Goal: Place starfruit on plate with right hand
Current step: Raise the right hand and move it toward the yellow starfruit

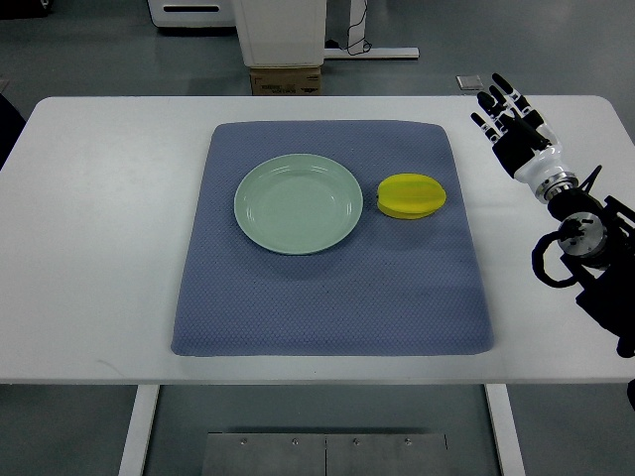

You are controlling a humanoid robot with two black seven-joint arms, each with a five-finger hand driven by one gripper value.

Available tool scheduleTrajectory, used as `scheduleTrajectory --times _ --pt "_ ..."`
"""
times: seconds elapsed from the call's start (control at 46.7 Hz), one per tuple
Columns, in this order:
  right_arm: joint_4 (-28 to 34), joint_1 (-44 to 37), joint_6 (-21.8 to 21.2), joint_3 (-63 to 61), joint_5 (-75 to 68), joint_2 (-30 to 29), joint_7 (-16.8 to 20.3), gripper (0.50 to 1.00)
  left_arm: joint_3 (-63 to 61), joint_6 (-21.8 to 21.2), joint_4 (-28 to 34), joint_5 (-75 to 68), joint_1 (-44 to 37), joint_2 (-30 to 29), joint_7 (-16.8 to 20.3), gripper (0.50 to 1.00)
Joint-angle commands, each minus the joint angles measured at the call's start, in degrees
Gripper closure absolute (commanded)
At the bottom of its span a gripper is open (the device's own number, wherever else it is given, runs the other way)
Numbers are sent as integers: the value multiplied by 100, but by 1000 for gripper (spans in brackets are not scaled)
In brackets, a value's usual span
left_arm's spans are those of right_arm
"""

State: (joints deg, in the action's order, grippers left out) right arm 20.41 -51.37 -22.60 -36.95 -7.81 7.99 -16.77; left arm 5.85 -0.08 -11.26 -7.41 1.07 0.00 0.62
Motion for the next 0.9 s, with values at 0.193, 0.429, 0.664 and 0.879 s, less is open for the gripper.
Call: scheduleTrajectory --times 0.193,0.429,0.664,0.879 --pt "-1 65 10 12 -1 18 -1 500 3 -1 1 12 -10 0 0 500" --pt "-37 13 27 -23 -1 71 -1 500 3 -9 1 12 -10 0 0 500" --pt "-19 21 -61 21 52 238 25 500 3 -9 1 12 -10 0 0 500" --pt "25 39 -17 56 87 255 -36 500 3 -9 1 12 -10 0 0 500"
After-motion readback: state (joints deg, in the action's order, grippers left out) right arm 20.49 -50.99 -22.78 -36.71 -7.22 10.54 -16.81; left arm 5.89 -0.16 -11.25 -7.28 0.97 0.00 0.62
